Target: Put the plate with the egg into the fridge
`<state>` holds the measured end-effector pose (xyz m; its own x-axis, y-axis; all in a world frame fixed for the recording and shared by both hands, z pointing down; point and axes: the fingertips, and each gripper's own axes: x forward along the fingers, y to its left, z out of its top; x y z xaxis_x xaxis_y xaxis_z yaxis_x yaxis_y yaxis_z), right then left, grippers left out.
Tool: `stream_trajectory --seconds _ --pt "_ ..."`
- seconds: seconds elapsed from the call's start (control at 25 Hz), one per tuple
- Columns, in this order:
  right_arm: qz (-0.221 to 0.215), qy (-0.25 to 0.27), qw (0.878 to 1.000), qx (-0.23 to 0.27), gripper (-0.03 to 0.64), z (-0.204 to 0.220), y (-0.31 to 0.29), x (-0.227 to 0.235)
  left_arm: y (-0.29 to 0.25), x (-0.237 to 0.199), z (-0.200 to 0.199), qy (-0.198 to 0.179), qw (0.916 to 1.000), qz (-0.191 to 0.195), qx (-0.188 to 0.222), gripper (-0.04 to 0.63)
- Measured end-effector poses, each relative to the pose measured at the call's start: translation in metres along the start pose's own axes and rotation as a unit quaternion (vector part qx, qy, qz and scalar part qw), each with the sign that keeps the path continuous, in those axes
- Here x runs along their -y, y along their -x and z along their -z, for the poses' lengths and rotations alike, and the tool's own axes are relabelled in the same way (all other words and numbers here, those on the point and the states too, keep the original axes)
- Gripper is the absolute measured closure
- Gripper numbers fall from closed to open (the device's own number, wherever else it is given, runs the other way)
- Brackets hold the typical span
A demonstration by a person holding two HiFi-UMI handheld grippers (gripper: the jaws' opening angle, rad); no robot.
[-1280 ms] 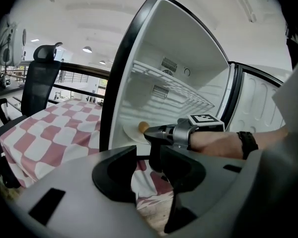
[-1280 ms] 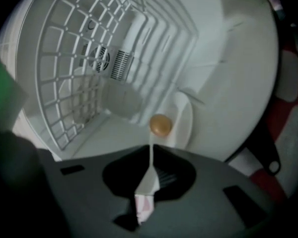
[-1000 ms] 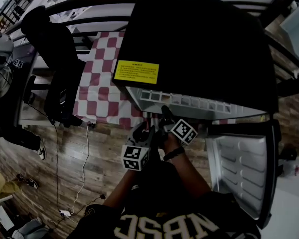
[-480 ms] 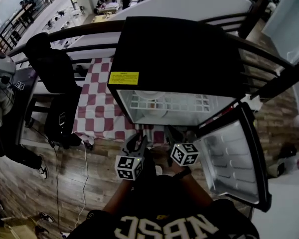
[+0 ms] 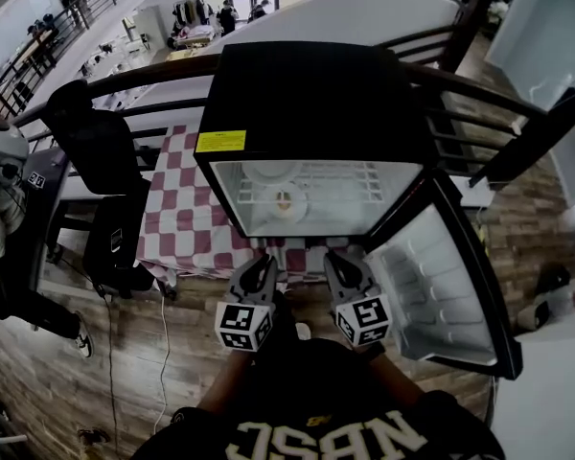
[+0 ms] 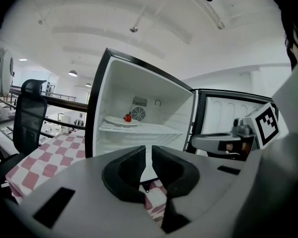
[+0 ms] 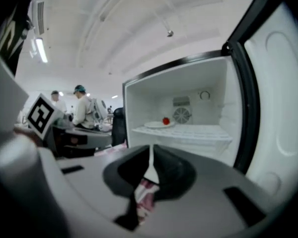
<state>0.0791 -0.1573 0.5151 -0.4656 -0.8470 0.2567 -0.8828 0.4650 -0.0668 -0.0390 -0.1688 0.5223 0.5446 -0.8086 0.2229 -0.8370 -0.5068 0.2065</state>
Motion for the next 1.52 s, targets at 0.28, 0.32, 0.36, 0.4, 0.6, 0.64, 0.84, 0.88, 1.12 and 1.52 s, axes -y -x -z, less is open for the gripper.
stream_trajectory --seconds 0.28,0.32,0.36,0.4,0.6,0.64,0.84,0.88,1.12,1.52 --pt "-0.02 -0.007 0.999 0.041 0.58 -0.037 0.028 -0.022 0.009 0.031 -0.03 -0.019 0.9993 0.021 0.025 0.551" --pt "-0.018 0.0 0.999 0.048 0.58 -0.044 0.032 -0.024 0.012 0.036 -0.034 -0.023 0.9991 0.022 0.027 0.553" --pt "-0.016 0.004 0.998 0.052 0.58 -0.05 0.037 -0.026 0.015 0.04 -0.039 -0.026 0.999 0.022 0.029 0.555" --pt "-0.016 0.004 0.998 0.055 0.58 -0.054 0.04 -0.026 0.017 0.044 -0.044 -0.028 0.9988 0.022 0.032 0.557" --pt "0.001 -0.019 0.999 0.05 0.583 -0.066 0.048 -0.014 0.025 0.054 -0.058 -0.03 0.9983 0.028 0.041 0.565" --pt "0.007 -0.022 0.998 0.051 0.583 -0.068 0.049 -0.01 0.025 0.056 -0.059 -0.029 0.9983 0.03 0.04 0.566" --pt "0.017 -0.032 0.997 0.061 0.584 -0.075 0.05 0.001 0.022 0.063 -0.059 -0.012 0.9987 0.039 0.032 0.568" --pt "0.015 -0.033 0.997 0.061 0.584 -0.076 0.05 0.001 0.022 0.065 -0.061 -0.01 0.9986 0.04 0.034 0.568" --pt "-0.004 -0.071 0.996 0.051 0.584 -0.064 0.048 0.002 0.021 0.072 -0.066 -0.015 0.9982 0.045 0.038 0.568" --pt "-0.056 -0.035 0.998 0.021 0.584 -0.056 0.037 0.03 -0.005 0.068 -0.065 -0.013 0.9969 0.052 0.058 0.568"
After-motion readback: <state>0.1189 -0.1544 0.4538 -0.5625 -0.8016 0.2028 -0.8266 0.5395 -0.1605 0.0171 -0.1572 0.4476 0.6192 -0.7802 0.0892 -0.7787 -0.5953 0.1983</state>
